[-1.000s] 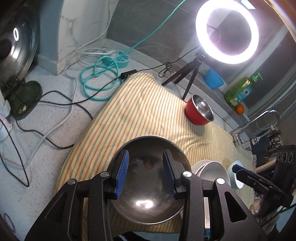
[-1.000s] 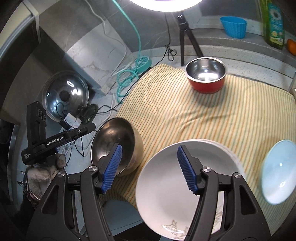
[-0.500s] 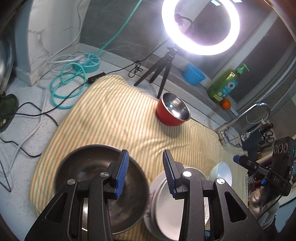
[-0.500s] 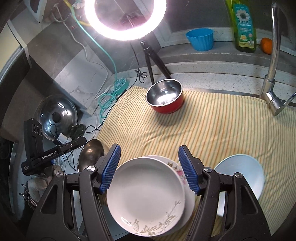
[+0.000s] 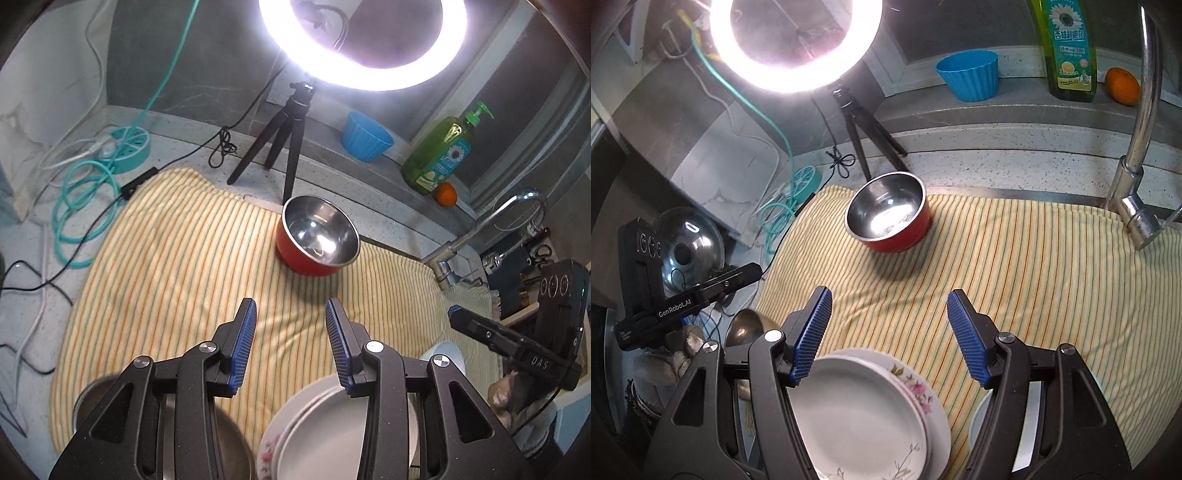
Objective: Organize plates and bowls
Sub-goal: 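Move the left tool to the red-sided steel bowl and grasp its rim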
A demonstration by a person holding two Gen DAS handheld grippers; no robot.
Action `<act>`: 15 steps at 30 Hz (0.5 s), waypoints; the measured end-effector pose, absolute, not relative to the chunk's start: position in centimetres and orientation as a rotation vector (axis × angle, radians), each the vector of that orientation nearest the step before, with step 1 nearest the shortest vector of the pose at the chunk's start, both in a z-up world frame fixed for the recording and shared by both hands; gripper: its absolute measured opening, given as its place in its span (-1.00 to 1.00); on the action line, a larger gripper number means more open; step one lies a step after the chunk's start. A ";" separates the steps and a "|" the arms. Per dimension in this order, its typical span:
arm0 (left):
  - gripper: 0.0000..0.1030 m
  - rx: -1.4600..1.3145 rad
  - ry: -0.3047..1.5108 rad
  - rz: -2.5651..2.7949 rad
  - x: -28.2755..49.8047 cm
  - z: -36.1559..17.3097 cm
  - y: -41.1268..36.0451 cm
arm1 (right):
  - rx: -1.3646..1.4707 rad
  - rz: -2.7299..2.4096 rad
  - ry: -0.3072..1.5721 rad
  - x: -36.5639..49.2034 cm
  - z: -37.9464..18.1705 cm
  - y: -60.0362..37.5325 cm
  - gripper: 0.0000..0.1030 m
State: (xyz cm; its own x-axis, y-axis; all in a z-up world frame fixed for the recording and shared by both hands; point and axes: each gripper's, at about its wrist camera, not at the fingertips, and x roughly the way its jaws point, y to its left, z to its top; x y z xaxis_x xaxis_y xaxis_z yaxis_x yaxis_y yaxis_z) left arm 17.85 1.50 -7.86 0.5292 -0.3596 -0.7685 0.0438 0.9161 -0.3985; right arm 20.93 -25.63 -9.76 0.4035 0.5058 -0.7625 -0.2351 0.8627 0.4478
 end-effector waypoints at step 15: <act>-0.29 -0.306 1.081 -0.273 26.9 -11.3 0.1 | 0.344 0.432 1.139 28.6 -14.5 -24.0 0.12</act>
